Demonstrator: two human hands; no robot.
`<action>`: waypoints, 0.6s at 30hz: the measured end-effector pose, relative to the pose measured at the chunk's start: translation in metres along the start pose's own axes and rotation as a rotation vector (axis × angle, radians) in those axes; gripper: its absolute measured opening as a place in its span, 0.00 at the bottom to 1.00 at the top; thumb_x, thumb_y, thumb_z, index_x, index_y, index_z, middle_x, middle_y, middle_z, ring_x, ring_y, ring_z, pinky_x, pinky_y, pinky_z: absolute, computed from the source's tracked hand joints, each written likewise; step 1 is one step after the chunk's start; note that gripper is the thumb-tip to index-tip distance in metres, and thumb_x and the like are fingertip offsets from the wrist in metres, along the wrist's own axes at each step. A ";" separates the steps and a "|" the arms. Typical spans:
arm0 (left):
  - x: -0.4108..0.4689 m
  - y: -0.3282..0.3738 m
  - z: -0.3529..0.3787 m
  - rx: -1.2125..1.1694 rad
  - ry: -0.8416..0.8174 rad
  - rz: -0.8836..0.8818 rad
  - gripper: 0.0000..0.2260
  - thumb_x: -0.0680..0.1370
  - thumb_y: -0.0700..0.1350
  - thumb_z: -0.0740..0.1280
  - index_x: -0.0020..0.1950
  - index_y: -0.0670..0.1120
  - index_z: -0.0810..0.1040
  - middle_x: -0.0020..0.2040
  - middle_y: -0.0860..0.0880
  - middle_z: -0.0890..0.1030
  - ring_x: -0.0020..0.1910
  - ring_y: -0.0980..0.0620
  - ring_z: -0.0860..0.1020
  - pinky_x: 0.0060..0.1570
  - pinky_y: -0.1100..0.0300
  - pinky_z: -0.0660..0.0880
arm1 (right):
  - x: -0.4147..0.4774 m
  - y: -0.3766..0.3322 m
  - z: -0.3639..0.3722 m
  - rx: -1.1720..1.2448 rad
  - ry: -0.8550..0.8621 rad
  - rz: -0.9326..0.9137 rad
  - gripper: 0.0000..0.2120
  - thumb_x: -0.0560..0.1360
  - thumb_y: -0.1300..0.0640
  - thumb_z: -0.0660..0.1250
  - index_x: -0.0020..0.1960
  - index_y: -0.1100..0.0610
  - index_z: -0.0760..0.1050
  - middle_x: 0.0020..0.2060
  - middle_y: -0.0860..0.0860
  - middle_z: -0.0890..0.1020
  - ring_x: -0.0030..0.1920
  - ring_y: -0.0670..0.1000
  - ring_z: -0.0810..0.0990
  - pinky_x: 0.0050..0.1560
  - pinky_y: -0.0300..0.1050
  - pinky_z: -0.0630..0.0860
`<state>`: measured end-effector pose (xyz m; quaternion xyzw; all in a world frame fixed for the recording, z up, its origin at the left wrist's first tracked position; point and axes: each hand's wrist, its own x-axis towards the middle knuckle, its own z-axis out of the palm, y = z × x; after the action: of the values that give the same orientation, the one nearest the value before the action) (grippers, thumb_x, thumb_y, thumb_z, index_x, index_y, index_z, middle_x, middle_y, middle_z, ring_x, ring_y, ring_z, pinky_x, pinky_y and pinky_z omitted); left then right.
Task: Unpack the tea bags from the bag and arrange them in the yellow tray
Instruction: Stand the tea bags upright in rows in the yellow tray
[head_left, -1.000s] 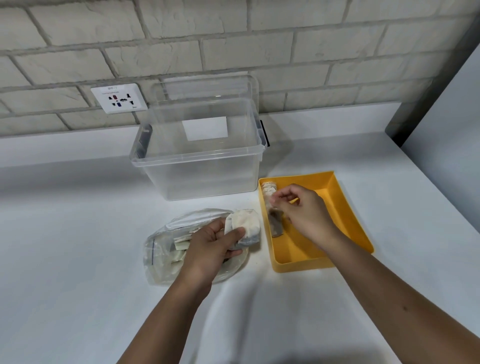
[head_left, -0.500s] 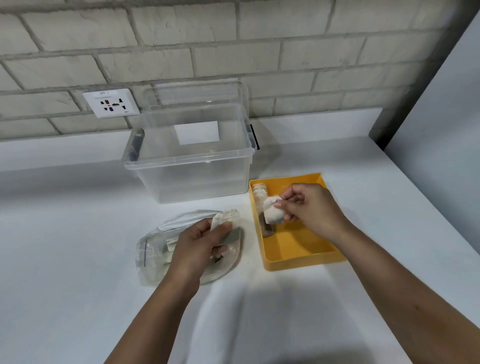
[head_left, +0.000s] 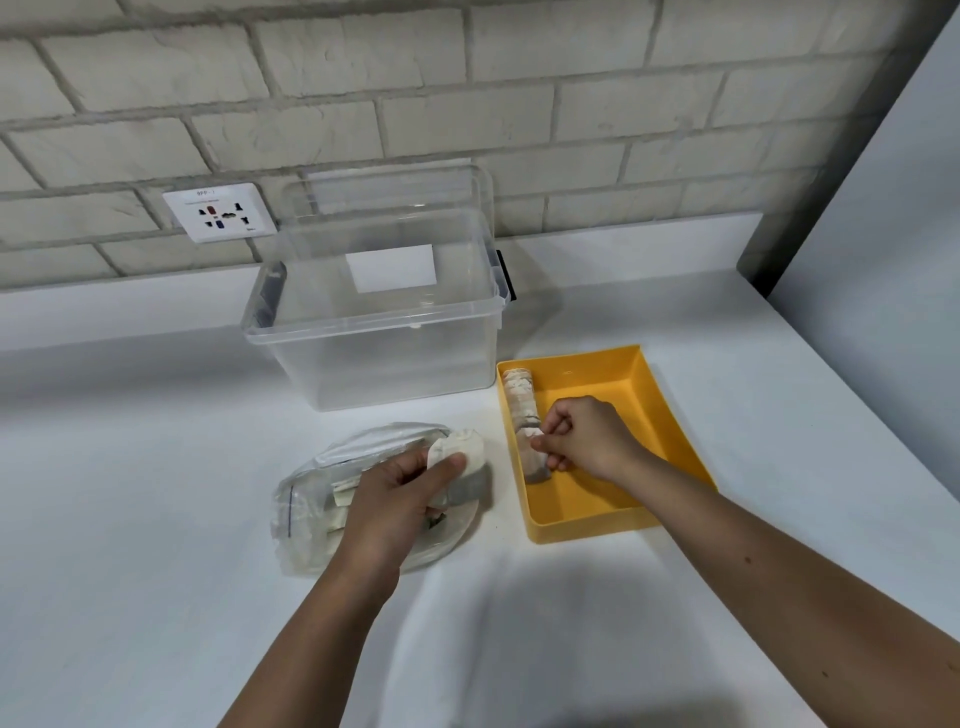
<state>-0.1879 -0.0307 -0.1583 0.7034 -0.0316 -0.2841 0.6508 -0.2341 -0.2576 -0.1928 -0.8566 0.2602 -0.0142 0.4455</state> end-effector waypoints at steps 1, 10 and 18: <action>0.000 0.000 0.000 -0.001 0.007 -0.002 0.04 0.75 0.45 0.74 0.47 0.48 0.87 0.45 0.44 0.87 0.42 0.49 0.82 0.49 0.52 0.77 | 0.000 0.000 0.002 -0.001 0.008 -0.007 0.05 0.72 0.61 0.73 0.42 0.58 0.77 0.31 0.55 0.84 0.32 0.55 0.83 0.37 0.43 0.79; 0.004 0.000 0.003 -0.015 0.036 0.000 0.04 0.74 0.44 0.75 0.45 0.44 0.87 0.38 0.44 0.83 0.36 0.50 0.77 0.41 0.56 0.73 | -0.009 -0.010 -0.003 0.006 0.163 -0.050 0.12 0.69 0.51 0.77 0.48 0.52 0.79 0.37 0.46 0.83 0.38 0.48 0.82 0.43 0.45 0.81; 0.004 0.003 0.012 -0.020 -0.014 0.008 0.06 0.73 0.43 0.76 0.48 0.43 0.86 0.38 0.46 0.86 0.31 0.56 0.80 0.30 0.66 0.72 | -0.045 -0.049 -0.001 0.314 -0.057 -0.172 0.03 0.69 0.54 0.76 0.42 0.50 0.82 0.31 0.43 0.83 0.34 0.44 0.81 0.42 0.42 0.79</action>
<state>-0.1890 -0.0434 -0.1563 0.6948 -0.0360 -0.2866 0.6586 -0.2516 -0.2148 -0.1454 -0.7955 0.1676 -0.0683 0.5783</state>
